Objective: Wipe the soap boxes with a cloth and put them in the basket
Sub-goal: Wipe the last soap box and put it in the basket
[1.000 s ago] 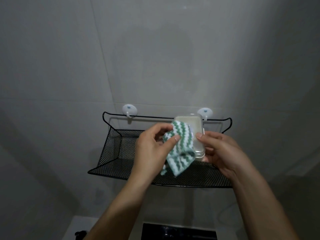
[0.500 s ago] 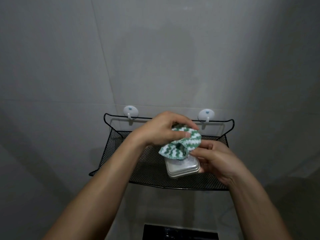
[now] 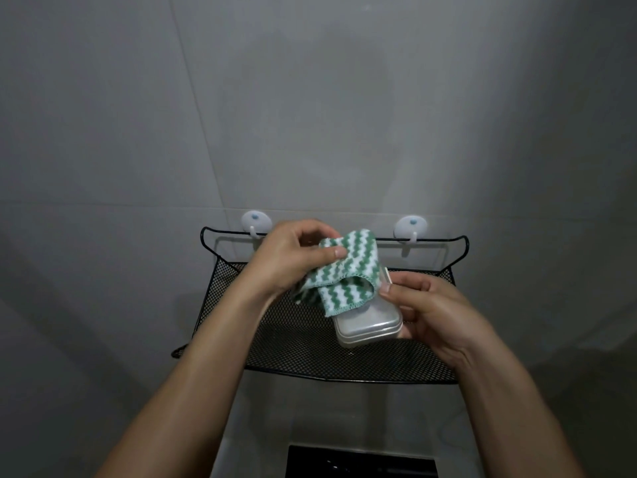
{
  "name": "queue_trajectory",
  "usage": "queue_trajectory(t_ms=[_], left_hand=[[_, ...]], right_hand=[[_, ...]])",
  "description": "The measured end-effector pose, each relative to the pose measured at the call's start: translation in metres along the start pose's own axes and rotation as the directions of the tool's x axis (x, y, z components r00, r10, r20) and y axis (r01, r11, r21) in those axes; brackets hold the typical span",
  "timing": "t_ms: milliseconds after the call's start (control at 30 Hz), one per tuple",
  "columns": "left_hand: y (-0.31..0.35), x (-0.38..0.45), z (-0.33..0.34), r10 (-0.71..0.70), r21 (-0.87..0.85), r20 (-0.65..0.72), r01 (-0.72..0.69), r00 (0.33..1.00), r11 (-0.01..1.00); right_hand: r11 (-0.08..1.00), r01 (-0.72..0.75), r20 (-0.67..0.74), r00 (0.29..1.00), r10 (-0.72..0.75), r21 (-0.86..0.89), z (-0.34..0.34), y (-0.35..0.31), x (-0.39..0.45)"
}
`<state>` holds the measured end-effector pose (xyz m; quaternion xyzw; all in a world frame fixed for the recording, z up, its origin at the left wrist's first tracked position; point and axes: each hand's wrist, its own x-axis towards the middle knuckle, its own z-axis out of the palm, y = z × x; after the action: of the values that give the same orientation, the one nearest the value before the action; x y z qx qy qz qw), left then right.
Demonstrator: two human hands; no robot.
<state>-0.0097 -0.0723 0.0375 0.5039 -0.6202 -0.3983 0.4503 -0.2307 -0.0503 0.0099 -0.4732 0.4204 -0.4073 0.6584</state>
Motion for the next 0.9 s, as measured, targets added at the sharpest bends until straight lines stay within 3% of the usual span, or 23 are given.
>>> queue_trajectory(t_ms=[200,300,433,533,667,767,900], left_hand=[[-0.007,-0.023,0.021,-0.019,-0.037,-0.256,0.009,0.967,0.999],[-0.012,-0.037,0.037,-0.019,-0.050,-0.231,0.008,0.973,0.999],[-0.018,-0.049,0.047,-0.030,-0.060,-0.223,0.017,0.974,0.998],[-0.018,-0.051,0.049,-0.095,-0.192,-0.246,0.048,0.965,0.980],[-0.015,-0.043,0.034,-0.196,-0.437,-0.133,0.120,0.972,0.891],[-0.015,-0.034,0.010,-0.165,-0.387,0.027,0.162,0.986,0.908],[-0.011,-0.022,-0.014,-0.106,-0.224,0.204,0.152,0.973,0.963]], right_hand=[[0.995,0.015,-0.100,0.995,-0.004,0.103,0.005,0.005,0.008],[0.987,0.063,-0.188,0.982,-0.034,0.146,0.006,0.002,0.013],[0.977,0.105,-0.191,0.979,-0.069,0.187,0.010,0.002,0.016],[0.977,0.086,-0.176,0.983,-0.051,0.196,0.012,0.005,0.015],[0.977,0.022,-0.124,0.992,0.004,0.210,0.009,0.007,0.017],[0.977,-0.011,-0.100,0.994,0.033,0.215,-0.002,0.002,0.017],[0.994,-0.069,-0.060,0.995,0.074,0.079,-0.015,-0.005,0.015]])
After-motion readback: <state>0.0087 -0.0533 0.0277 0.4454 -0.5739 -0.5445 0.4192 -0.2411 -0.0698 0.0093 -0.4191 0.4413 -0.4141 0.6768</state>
